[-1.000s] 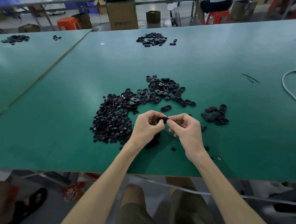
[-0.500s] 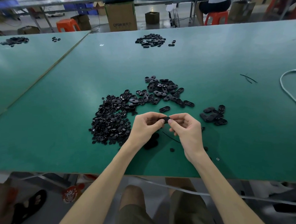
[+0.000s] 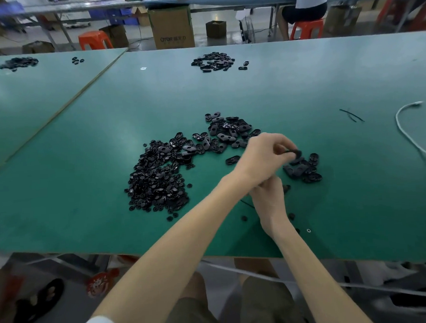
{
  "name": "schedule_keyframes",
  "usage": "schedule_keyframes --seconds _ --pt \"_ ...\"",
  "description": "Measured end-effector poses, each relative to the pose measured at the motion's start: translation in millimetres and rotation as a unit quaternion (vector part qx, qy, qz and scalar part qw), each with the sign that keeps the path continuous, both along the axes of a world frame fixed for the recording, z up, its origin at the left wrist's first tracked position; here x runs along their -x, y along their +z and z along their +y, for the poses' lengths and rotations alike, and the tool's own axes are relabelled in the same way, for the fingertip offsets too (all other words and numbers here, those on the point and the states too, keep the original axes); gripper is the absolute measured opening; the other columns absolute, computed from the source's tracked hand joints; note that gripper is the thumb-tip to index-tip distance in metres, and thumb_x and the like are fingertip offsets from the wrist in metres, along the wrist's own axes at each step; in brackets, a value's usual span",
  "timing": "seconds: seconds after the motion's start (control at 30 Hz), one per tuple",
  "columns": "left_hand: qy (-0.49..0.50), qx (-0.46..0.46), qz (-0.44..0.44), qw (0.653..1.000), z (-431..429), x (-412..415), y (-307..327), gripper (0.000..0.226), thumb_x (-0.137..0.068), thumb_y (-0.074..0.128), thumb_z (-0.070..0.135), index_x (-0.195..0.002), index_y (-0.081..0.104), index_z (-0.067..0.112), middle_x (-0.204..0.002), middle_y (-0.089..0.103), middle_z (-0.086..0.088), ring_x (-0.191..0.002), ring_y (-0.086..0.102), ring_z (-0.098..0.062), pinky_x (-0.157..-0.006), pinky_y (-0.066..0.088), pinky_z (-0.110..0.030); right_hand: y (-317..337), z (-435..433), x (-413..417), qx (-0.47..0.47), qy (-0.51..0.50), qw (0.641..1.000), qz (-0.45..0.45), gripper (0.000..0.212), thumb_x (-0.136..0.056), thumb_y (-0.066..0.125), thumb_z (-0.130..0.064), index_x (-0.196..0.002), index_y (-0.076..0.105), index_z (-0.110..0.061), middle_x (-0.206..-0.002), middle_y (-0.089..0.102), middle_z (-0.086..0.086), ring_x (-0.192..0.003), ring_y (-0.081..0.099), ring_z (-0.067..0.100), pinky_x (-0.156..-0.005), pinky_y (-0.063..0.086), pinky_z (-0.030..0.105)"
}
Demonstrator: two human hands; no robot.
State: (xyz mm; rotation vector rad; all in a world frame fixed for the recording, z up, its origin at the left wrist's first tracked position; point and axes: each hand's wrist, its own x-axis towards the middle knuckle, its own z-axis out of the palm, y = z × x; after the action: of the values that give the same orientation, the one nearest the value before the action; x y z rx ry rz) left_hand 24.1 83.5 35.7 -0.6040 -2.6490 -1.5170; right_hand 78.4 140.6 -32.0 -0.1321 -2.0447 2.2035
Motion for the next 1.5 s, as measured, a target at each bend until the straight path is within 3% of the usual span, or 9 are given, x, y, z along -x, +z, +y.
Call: schedule_keyframes --seconds 0.13,0.27,0.4,0.5,0.63,0.8,1.03,1.27,1.5 --pt "-0.013 0.038 -0.033 0.999 33 11 -3 0.016 -0.091 0.075 0.009 -0.107 0.077 0.009 -0.096 0.076 -0.007 -0.083 0.067 -0.013 -0.082 0.052 -0.024 5 1 -8 0.175 0.038 0.984 0.002 0.022 -0.106 0.04 0.007 -0.115 0.059 0.001 -0.102 0.06 0.014 -0.091 0.056 0.028 -0.083 0.047 0.043" --pt "-0.018 0.071 -0.039 0.997 32 13 -11 0.021 -0.096 0.067 0.008 -0.116 0.076 0.01 -0.109 0.076 -0.005 -0.088 0.065 -0.01 -0.093 0.054 -0.027 6 0 -5 0.226 0.047 0.973 -0.022 0.028 -0.109 0.033 0.005 -0.125 0.055 0.004 -0.093 0.062 0.012 -0.076 0.065 0.015 -0.07 0.056 0.027" --pt "-0.017 0.031 -0.019 0.999 12 9 -6 0.023 -0.096 0.063 0.004 -0.113 0.077 0.013 -0.112 0.077 0.002 -0.086 0.07 -0.002 -0.095 0.054 -0.022 0 -1 0 0.041 0.009 0.999 -0.024 0.023 -0.098 0.052 0.011 -0.086 0.062 -0.005 -0.069 0.063 -0.002 -0.068 0.055 0.014 -0.067 0.047 0.037" --pt "0.027 0.01 -0.012 1.0 -14 9 -4 0.027 -0.096 0.06 0.0 -0.109 0.077 0.017 -0.106 0.077 0.007 -0.085 0.073 -0.004 -0.088 0.057 -0.022 -3 0 0 0.009 0.008 1.0 0.018 0.009 -0.097 0.063 0.005 -0.092 0.066 -0.002 -0.07 0.068 -0.003 -0.059 0.059 0.009 -0.06 0.047 0.026" --pt "0.149 0.151 0.011 0.977 -55 19 -15 0.023 -0.098 0.06 0.007 -0.116 0.072 0.013 -0.117 0.071 -0.003 -0.105 0.065 -0.017 -0.097 0.053 -0.037 -6 0 0 -0.016 -0.008 1.0 0.009 0.011 -0.097 0.069 -0.005 -0.103 0.069 -0.014 -0.084 0.075 -0.002 -0.069 0.07 0.011 -0.062 0.053 0.024" --pt "0.123 0.298 0.021 0.946 -74 17 -39 0.025 -0.101 0.063 0.022 -0.122 0.067 0.01 -0.12 0.06 -0.011 -0.118 0.052 -0.029 -0.1 0.044 -0.04 -6 -1 0 -0.012 -0.006 1.0 0.008 0.012 -0.096 0.069 -0.004 -0.105 0.07 -0.012 -0.086 0.075 0.001 -0.068 0.07 0.012 -0.061 0.054 0.022" --pt "0.101 0.075 -0.022 0.992 -89 3 -35 0.015 -0.094 0.073 0.014 -0.107 0.079 0.015 -0.094 0.072 0.004 -0.082 0.065 -0.011 -0.083 0.052 -0.029 -6 0 1 0.003 -0.039 0.999 0.02 0.015 -0.099 0.069 -0.011 -0.112 0.067 -0.018 -0.092 0.073 -0.004 -0.074 0.072 0.012 -0.065 0.056 0.023" --pt "0.048 -0.015 -0.088 0.995 -110 -14 -33 0.02 -0.088 0.081 0.013 -0.107 0.074 0.012 -0.091 0.078 -0.002 -0.081 0.076 -0.017 -0.077 0.06 -0.032 -7 -3 3 -0.014 -0.019 0.999 0.021 0.007 -0.098 0.071 -0.01 -0.103 0.07 -0.015 -0.089 0.077 0.0 -0.073 0.073 0.013 -0.062 0.055 0.024" --pt "0.09 0.16 -0.002 0.983 -119 -18 -43 0.007 -0.095 0.073 0.019 -0.1 0.076 0.022 -0.095 0.067 0.01 -0.081 0.061 -0.004 -0.077 0.05 -0.021 -8 -1 3 0.005 -0.053 0.998 0.018 0.007 -0.1 0.067 -0.007 -0.104 0.068 -0.012 -0.084 0.076 -0.001 -0.07 0.073 0.014 -0.062 0.055 0.022"
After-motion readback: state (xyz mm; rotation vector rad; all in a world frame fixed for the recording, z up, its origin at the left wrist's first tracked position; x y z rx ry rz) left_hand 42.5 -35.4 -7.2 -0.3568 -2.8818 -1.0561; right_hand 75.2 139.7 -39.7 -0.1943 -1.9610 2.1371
